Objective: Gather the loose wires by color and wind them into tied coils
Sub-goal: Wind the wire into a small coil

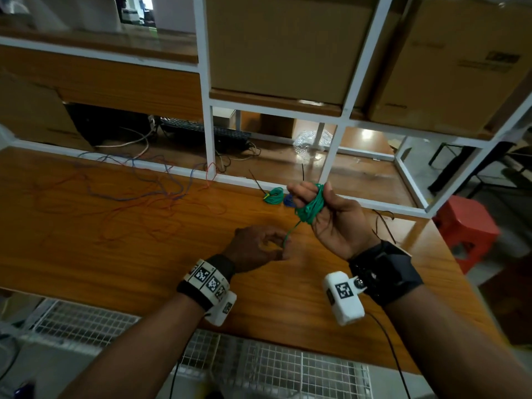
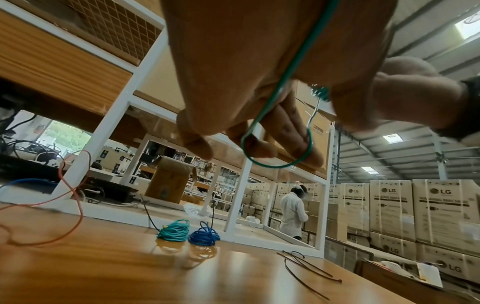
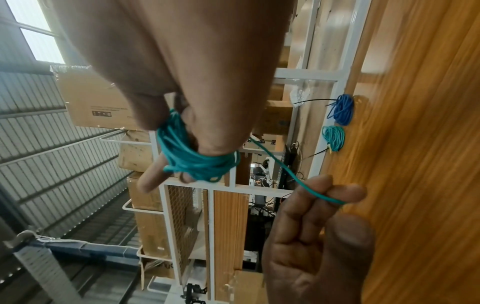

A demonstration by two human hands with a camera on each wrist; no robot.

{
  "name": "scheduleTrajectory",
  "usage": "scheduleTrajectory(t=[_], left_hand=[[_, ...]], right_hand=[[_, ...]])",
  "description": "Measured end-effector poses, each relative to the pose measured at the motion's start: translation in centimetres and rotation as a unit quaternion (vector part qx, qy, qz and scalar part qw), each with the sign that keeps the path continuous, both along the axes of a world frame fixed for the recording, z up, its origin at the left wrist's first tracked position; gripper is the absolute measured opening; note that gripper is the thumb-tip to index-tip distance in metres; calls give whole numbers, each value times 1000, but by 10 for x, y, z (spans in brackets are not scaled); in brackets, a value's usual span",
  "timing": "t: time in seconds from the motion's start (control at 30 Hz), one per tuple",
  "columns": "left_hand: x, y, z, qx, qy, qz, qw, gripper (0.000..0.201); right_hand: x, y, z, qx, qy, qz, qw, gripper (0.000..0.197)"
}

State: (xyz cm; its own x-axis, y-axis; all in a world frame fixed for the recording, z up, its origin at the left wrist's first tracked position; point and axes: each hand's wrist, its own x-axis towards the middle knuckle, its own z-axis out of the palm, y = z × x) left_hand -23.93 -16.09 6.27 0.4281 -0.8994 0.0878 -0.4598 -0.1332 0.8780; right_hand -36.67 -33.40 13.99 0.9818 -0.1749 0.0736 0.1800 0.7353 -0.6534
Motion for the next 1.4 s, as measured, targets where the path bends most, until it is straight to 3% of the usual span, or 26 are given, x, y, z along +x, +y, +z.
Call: scheduleTrajectory(t=[0.07, 0.1, 0.13, 0.17, 0.2, 0.23, 0.27, 0.33, 0.37, 0.4, 0.47, 0.53, 0.63, 0.7, 0.77, 0.83, 0.9, 0.97, 1.03, 1.1, 1.13, 1.2, 1.3, 1.33, 1.4], left_hand=[[1, -2, -10, 22, -74, 31, 996, 20], [1, -2, -14, 35, -83, 38, 995, 16], [-1, -3, -18, 48, -76, 37, 995, 12], [-5, -3, -21, 63, -59, 31, 996, 8], [-10, -2, -23, 68, -31, 19, 997, 7], [-15, 0, -21, 60, 10, 7, 998, 8], [-18, 3, -20, 40, 53, -3, 998, 9], [-16, 9, -9, 15, 77, 3, 997, 12], [-12, 11, -2, 23, 44, 11, 999, 13], [-5, 13, 4, 39, -20, 14, 999, 13], [5, 16, 13, 58, -214, -2, 975, 12], [9, 18, 16, 39, -384, -54, 921, 11], [23, 21, 14, -14, -506, -113, 855, 16], [37, 16, 22, -44, -535, -97, 838, 18], [44, 7, 31, -69, -534, -63, 840, 16], [44, -3, 30, -95, -489, -20, 867, 27], [35, -8, 25, -119, -361, 18, 925, 28], [19, -10, 13, -95, -180, 35, 979, 18], [-4, -12, -4, -63, 21, 47, 997, 14], [-30, -12, -14, -50, 120, 55, 990, 21], [-41, -12, -15, -46, 107, 64, 991, 28], [-53, -11, -12, -40, -39, 102, 993, 32], [-53, -4, 0, -32, -240, 146, 959, 13], [-50, -3, 2, -43, -284, 145, 947, 10], [-43, -1, 8, -97, -336, 104, 931, 6]], right_hand=[[2, 2, -2, -73, 24, -86, 993, 44], [2, 2, -2, -171, 47, -136, 975, 43], [4, -2, -8, -312, 84, -192, 927, 42], [7, -6, -14, -469, 123, -239, 841, 39], [9, -10, -21, -604, 154, -265, 735, 38], [10, -14, -29, -695, 177, -251, 650, 37], [9, -17, -38, -756, 199, -205, 588, 36], [4, -19, -52, -824, 242, -72, 508, 31], [-1, -18, -56, -837, 259, -10, 482, 35], [-6, -19, -60, -836, 268, 36, 478, 41], [-19, -13, -59, -799, 268, 100, 529, 53], [-27, -5, -55, -761, 279, 161, 563, 57], [-30, 8, -53, -695, 290, 258, 605, 53], [-31, 14, -54, -652, 249, 257, 669, 51], [-32, 18, -57, -579, 205, 235, 753, 50], [-33, 23, -58, -447, 155, 244, 846, 52], [-30, 29, -52, -279, 92, 265, 918, 45], [-22, 34, -40, -133, 35, 241, 961, 35], [-11, 35, -29, -48, 13, 158, 986, 36], [-2, 31, -25, -54, 49, 27, 997, 38], [2, 28, -28, -79, 86, -39, 992, 38], [6, 23, -41, -171, 137, -130, 967, 40], [4, 25, -57, -320, 171, -190, 912, 44], [3, 26, -60, -332, 175, -196, 906, 45], [-1, 28, -59, -295, 180, -169, 923, 53]])
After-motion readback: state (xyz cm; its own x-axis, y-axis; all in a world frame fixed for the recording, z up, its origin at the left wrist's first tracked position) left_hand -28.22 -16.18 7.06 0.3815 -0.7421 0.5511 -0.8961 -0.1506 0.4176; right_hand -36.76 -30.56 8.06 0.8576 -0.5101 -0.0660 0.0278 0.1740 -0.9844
